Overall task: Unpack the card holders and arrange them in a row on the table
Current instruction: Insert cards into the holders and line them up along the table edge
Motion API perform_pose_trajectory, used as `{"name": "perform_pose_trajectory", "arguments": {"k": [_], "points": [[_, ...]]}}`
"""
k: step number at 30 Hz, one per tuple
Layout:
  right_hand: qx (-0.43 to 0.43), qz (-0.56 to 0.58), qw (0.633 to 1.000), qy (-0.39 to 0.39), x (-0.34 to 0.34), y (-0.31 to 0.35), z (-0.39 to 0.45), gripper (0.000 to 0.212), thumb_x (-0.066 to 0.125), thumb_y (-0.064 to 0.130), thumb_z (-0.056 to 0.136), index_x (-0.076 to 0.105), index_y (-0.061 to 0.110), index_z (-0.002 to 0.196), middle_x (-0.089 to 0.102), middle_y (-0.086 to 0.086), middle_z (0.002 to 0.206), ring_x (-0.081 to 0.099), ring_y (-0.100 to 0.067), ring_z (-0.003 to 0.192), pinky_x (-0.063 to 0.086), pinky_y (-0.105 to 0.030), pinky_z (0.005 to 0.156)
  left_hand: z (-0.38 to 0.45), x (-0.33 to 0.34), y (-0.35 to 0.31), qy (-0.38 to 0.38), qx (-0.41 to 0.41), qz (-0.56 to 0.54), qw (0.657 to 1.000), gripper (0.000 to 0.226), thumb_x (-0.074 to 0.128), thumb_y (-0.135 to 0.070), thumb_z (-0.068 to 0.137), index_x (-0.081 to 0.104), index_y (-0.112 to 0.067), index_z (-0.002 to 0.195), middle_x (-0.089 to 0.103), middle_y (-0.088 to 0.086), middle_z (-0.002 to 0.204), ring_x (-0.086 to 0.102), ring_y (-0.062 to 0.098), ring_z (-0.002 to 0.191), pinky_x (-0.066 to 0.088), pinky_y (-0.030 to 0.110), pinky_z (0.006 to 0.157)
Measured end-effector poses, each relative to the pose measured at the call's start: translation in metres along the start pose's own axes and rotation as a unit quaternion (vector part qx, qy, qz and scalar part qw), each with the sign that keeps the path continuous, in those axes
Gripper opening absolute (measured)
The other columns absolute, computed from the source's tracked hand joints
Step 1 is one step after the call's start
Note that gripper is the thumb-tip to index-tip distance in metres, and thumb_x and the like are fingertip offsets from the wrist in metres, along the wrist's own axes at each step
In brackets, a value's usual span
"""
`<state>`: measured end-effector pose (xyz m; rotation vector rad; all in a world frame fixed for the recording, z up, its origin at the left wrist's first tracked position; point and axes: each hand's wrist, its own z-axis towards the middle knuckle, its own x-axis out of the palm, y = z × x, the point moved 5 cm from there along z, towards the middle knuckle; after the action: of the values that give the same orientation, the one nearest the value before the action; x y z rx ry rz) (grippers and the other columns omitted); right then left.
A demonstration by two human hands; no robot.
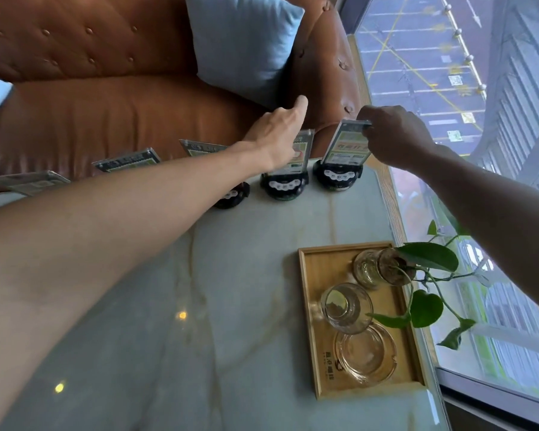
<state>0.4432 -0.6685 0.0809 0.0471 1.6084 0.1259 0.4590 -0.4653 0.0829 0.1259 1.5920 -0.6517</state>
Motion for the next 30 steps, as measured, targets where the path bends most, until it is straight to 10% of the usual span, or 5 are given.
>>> {"name": "perform_pose_trajectory", "arguments": {"k": [30], "points": [[0.012,0.039,0.999,0.029,-0.006,-0.007,0.012,0.024,0.048,0.012,0.097,0.065,0.018,0.112,0.064,-0.024,0.102,0.053,-0.035,0.076,0.049,-0.038,0.066,0.027,0.019,0.002,-0.042,0.01,-0.062,0.997,0.028,0.069,-0.002,0.077,0.062,-0.022,0.095,0.073,0.004,0.085,0.063,0.031,0.075,0.041,0.032,0.063]]}}
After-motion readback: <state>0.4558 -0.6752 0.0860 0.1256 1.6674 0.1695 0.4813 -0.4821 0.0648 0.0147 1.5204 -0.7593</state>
